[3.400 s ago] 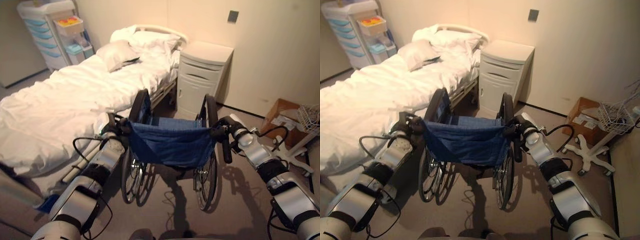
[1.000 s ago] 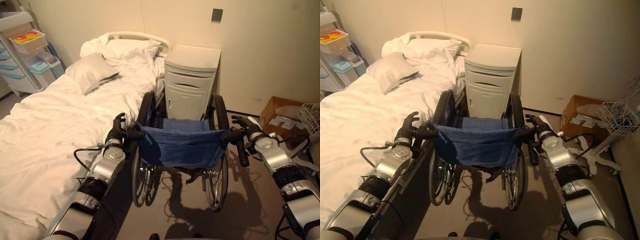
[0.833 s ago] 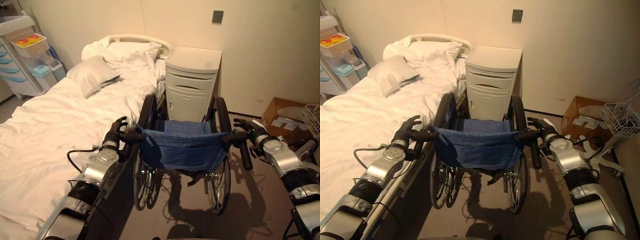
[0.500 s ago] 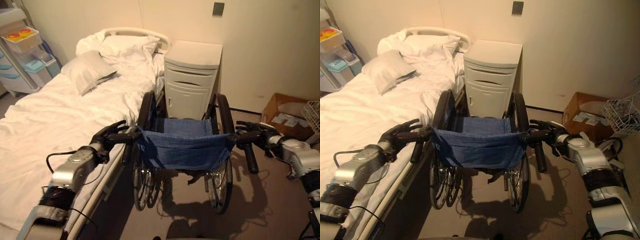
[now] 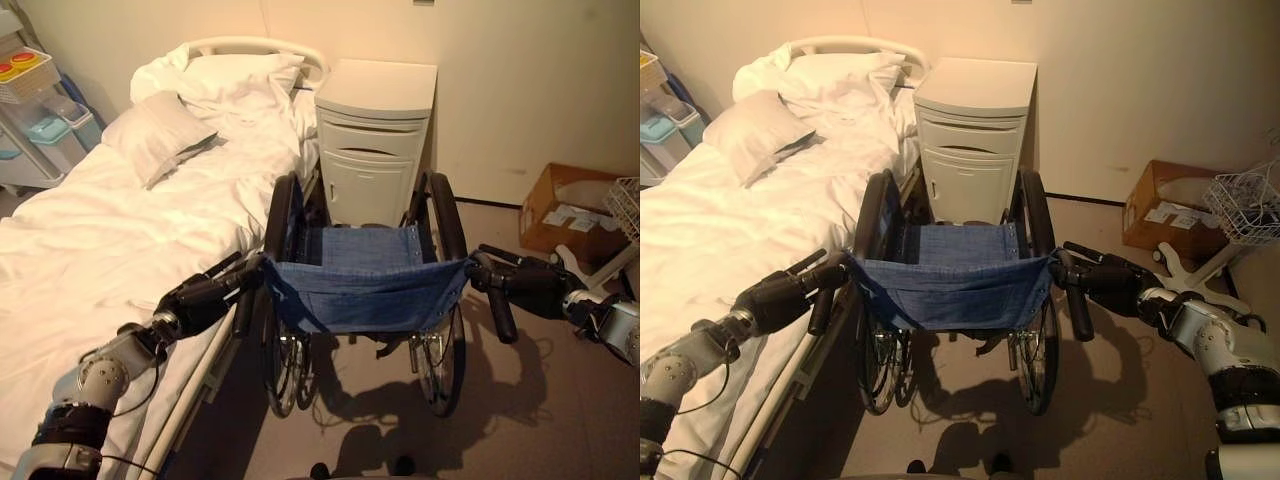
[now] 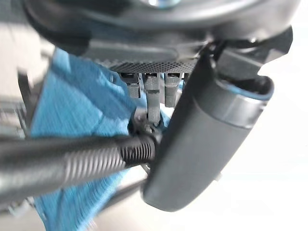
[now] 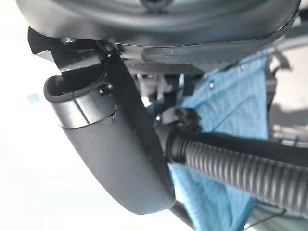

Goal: Push the wheelchair next to the bed

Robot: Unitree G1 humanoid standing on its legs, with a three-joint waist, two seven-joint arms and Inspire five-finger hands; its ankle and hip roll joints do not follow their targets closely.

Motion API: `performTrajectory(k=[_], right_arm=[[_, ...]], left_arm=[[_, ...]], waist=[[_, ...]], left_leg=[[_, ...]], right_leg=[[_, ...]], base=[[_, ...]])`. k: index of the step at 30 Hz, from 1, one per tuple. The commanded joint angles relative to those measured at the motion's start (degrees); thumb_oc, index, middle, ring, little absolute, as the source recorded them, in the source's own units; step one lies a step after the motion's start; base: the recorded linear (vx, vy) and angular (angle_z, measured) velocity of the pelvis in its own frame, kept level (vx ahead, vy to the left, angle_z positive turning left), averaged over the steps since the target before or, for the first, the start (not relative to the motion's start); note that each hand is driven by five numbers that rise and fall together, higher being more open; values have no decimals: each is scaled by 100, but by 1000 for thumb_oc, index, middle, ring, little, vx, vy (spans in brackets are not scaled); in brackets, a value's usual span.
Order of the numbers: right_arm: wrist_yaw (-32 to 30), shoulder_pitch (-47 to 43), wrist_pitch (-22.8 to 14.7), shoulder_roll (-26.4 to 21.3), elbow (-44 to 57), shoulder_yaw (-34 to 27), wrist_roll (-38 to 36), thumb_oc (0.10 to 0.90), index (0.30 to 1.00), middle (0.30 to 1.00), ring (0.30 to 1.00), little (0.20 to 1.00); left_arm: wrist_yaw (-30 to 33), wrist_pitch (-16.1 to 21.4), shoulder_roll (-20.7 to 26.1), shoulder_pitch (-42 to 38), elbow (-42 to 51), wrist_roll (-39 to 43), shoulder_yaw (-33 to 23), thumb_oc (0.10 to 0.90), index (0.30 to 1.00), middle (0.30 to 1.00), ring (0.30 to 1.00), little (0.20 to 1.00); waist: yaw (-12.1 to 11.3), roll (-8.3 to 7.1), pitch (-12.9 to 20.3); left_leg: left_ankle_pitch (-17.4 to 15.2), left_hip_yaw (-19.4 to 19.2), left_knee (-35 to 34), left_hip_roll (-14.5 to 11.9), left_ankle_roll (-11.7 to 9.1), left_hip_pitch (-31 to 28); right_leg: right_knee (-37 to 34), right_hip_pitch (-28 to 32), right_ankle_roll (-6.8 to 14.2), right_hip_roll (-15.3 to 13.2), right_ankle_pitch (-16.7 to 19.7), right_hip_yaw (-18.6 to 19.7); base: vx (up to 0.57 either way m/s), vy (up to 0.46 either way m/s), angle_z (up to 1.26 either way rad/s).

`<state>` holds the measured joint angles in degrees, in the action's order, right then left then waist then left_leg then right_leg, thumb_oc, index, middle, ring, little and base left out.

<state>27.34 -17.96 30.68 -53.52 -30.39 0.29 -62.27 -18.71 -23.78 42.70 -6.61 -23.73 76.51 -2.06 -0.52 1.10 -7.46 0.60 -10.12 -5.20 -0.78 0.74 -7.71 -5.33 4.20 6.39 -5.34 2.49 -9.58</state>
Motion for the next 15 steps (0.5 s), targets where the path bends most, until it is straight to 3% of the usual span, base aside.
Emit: performTrajectory(k=[1, 7, 15], right_arm=[[109, -355, -80, -389, -270, -394, -1229, 800, 900, 900, 900, 900], [-65, -431, 101, -306, -568, -664, -2127, 800, 900, 900, 900, 900], [-145, -294, 62, -51, -611, -1080, -2705, 800, 900, 900, 900, 900]], left_arm=[[-572, 207, -152, -236, -230, 510, -19, 800, 900, 900, 900, 900], [-686, 215, -383, -151, -424, 444, -66, 800, 900, 900, 900, 900], [-446, 959, -932, -112, -442, 1522, -577, 800, 900, 900, 900, 900]], waist=[[66, -121, 415], [38, -151, 472], [29, -218, 512]], left_leg=[[-414, 258, 69, 171, -262, -99], [-452, 268, 64, 178, -252, -103], [-472, 231, 69, 181, -253, -95]], right_leg=[[281, 268, 159, 95, -386, -256], [268, 269, 153, 111, -412, -245], [293, 254, 125, 106, -447, -241]], base=[[0, 0, 0], [0, 0, 0], [0, 0, 0]])
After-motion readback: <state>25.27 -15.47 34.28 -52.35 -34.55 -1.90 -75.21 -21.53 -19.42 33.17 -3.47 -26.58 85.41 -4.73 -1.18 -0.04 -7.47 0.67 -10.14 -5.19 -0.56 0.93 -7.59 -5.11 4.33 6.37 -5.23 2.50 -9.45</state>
